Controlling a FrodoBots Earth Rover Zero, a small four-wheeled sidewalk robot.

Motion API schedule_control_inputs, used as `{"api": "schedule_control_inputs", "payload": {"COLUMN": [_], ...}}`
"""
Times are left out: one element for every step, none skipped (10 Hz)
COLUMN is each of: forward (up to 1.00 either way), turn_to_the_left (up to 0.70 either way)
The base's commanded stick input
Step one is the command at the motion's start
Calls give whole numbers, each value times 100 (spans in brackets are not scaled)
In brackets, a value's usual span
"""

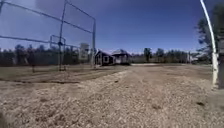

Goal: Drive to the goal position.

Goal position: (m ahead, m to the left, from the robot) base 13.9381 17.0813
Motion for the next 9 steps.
{"api": "schedule_control_inputs", "payload": {"forward": [60,61,61,61,61,62,63,66,69], "turn_to_the_left": [3,3,3,3,3,3,3,3,3]}}
